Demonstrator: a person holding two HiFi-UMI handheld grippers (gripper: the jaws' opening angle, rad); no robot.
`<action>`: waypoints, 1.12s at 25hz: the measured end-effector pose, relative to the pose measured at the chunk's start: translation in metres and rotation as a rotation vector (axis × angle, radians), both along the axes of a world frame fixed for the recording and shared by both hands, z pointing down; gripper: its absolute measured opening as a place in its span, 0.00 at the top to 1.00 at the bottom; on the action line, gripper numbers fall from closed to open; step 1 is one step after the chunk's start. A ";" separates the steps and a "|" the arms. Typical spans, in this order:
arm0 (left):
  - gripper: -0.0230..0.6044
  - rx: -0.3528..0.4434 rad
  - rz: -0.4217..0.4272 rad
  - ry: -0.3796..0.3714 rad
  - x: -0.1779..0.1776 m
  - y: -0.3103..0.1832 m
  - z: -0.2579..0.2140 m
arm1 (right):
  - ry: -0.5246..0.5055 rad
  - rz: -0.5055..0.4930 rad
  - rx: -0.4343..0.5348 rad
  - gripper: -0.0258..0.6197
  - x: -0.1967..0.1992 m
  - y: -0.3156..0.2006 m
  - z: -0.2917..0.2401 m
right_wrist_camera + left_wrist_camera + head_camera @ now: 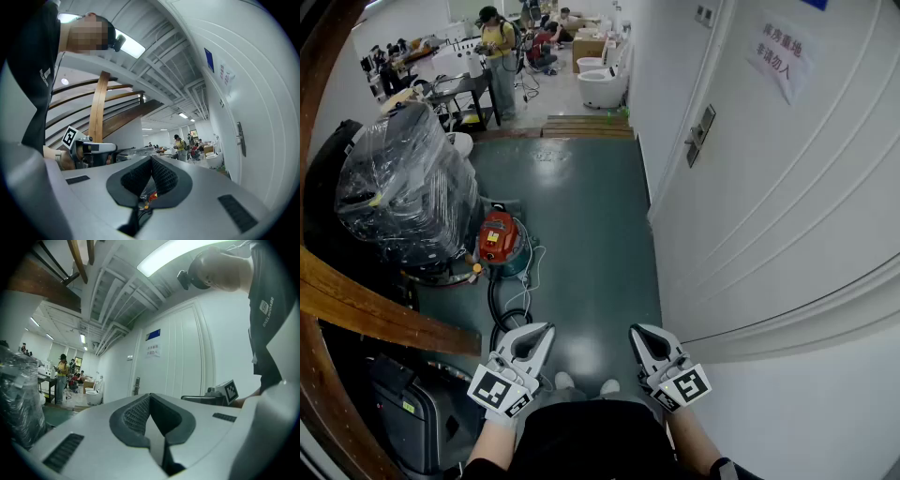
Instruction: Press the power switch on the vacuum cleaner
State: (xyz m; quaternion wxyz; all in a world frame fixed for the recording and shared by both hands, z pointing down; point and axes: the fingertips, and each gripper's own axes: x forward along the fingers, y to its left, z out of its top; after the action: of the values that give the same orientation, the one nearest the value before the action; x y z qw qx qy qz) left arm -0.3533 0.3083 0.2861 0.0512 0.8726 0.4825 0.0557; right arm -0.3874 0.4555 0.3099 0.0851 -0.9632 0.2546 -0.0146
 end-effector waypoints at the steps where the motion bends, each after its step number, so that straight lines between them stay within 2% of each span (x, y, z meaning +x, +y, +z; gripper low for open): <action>1: 0.94 -0.011 0.000 -0.001 0.002 -0.007 0.000 | 0.001 0.001 0.000 0.92 0.003 -0.007 0.000; 7: 0.94 -0.010 -0.018 0.026 0.022 -0.052 0.007 | -0.021 0.003 -0.006 0.92 0.026 -0.047 0.005; 11: 0.94 -0.046 -0.009 -0.004 0.038 -0.079 0.013 | -0.026 0.003 -0.019 0.92 0.043 -0.073 0.006; 19: 0.94 -0.055 -0.001 -0.045 0.077 -0.123 0.030 | -0.043 0.001 0.021 0.92 0.079 -0.102 0.010; 28: 0.94 -0.007 -0.124 -0.103 0.146 -0.130 0.065 | -0.058 -0.039 0.016 0.92 0.157 -0.090 0.034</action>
State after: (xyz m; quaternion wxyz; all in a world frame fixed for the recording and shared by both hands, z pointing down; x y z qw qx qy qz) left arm -0.2071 0.1782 0.3509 0.0822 0.8966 0.4244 0.0958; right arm -0.2299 0.3659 0.3442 0.0997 -0.9565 0.2708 -0.0419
